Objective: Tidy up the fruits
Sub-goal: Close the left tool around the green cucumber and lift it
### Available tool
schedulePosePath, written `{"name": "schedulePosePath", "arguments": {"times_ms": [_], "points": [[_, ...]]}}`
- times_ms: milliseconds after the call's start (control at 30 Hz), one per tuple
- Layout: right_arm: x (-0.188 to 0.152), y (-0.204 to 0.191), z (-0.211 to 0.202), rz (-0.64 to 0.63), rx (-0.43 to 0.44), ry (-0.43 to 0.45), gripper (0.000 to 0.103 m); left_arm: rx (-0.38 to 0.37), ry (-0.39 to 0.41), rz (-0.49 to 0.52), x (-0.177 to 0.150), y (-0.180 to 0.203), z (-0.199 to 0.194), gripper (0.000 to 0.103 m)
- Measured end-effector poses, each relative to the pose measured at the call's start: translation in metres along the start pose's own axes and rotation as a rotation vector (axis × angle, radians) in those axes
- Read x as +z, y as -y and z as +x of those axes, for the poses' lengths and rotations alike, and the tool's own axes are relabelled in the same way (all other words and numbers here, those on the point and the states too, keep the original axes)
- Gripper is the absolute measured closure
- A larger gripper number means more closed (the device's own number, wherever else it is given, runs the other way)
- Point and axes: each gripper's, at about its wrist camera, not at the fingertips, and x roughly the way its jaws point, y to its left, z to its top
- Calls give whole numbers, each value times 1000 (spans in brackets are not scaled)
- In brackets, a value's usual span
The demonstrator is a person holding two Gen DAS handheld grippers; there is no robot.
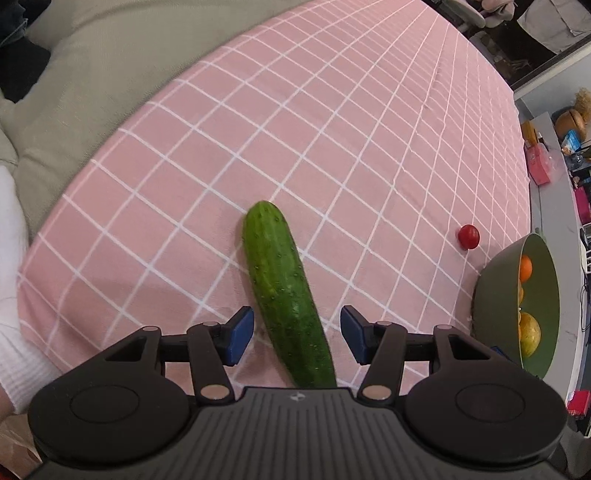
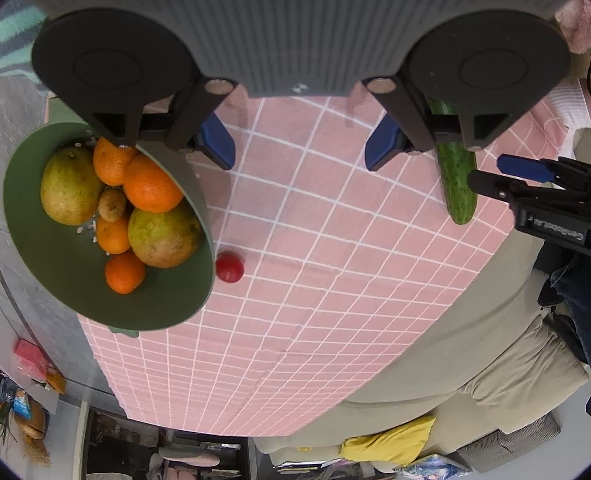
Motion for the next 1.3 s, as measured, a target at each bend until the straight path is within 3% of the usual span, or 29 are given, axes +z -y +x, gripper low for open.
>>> {"name": "schedulePosePath", "arguments": {"times_ms": [267, 400, 633, 933, 1200, 1300], "points": [[0, 1, 8, -4, -5, -18, 29, 85, -11, 16, -3, 18, 20, 39], [0, 1, 11, -11, -3, -18, 29, 136, -16, 41, -5, 21, 28, 51], [0, -7, 13, -69, -2, 6, 30, 148, -7, 72, -5, 22, 28, 55], [6, -20, 7, -240, -24, 78, 37, 113, 60, 245, 8, 37, 20, 58], [38, -8, 21, -360, -44, 53, 49, 79, 82, 542, 25, 69, 24, 59], [59, 1, 29, -405, -32, 28, 52, 72, 57, 575, 29, 70, 33, 59]]}}
